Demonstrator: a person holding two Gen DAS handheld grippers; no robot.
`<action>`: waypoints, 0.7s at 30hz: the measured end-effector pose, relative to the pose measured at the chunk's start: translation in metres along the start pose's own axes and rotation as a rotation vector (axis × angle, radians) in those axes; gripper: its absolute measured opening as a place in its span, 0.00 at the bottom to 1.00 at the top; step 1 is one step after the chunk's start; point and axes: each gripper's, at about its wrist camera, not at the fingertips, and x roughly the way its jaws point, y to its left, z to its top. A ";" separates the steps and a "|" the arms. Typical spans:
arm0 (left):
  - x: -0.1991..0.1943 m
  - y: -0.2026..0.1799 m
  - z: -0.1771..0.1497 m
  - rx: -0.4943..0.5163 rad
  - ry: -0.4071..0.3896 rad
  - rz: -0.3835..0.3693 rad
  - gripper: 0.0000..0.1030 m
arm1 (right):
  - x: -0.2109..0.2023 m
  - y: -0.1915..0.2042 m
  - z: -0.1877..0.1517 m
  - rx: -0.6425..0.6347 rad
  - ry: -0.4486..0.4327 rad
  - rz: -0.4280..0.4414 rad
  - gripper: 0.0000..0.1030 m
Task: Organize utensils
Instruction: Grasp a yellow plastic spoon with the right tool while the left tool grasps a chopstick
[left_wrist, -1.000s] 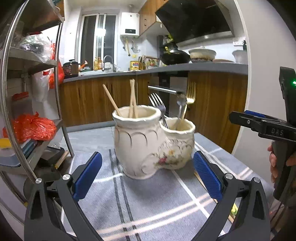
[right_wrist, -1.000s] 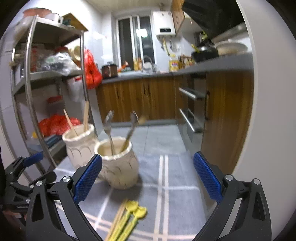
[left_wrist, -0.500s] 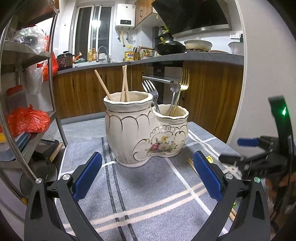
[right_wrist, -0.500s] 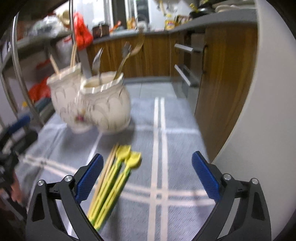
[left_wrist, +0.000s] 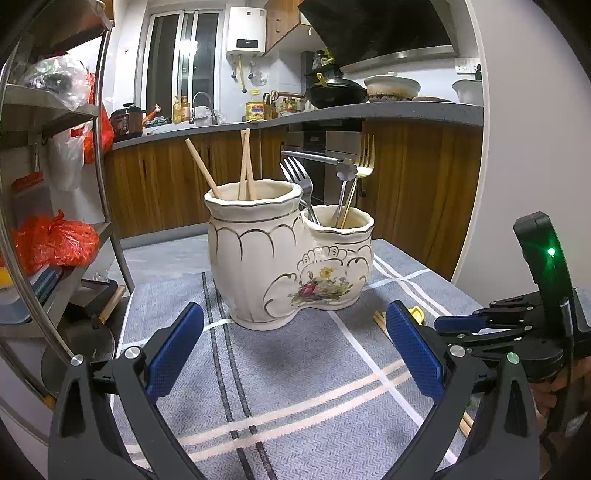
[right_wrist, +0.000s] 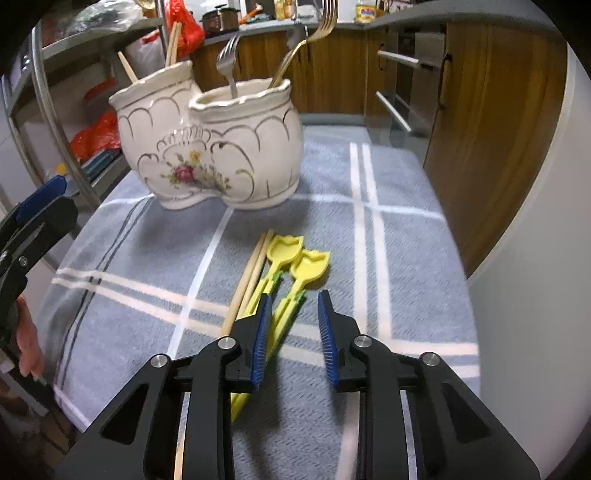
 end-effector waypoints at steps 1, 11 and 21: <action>0.000 -0.001 0.000 0.001 0.002 -0.001 0.94 | 0.002 -0.001 0.001 0.010 0.008 0.008 0.26; 0.011 -0.029 -0.005 0.070 0.109 -0.032 0.94 | 0.004 -0.006 0.006 0.011 0.001 -0.006 0.10; 0.036 -0.061 -0.025 0.035 0.325 -0.042 0.78 | -0.021 -0.017 0.013 0.029 -0.093 -0.001 0.10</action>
